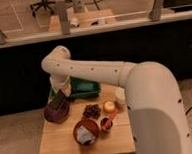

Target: Place eraser in purple bowl

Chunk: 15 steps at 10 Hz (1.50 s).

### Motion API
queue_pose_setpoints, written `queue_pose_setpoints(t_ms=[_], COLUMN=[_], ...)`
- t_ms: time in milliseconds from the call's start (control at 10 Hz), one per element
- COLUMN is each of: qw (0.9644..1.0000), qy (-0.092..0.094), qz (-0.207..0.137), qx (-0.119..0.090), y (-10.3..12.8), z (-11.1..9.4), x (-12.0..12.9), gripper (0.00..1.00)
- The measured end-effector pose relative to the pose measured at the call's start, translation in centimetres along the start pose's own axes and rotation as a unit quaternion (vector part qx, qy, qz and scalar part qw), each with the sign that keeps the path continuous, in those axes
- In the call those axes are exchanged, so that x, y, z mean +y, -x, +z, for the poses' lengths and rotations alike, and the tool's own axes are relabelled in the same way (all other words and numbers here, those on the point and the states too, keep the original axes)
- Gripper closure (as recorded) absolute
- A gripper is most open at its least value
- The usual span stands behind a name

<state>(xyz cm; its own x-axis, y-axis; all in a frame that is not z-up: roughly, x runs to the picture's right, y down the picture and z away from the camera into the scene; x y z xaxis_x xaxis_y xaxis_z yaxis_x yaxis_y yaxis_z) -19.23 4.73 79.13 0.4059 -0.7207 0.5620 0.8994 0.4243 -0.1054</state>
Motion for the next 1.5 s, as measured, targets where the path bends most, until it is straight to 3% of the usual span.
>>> queue_pose_setpoints(t_ms=[200, 600, 700, 1200, 1500], qw=[0.9996, 0.9980, 0.9976, 0.9965, 0.9988], qy=[0.015, 0.045, 0.050, 0.065, 0.043], qz=[-0.018, -0.038, -0.043, -0.050, -0.019], qx=[0.015, 0.023, 0.023, 0.019, 0.008], y=[0.1, 0.8, 1.1, 1.8, 0.1], z=[0.9, 3.3, 3.9, 5.2, 3.6], x=[-0.4, -0.1, -0.2, 0.0, 0.5], gripper=[0.64, 0.25, 0.21, 0.20, 0.20])
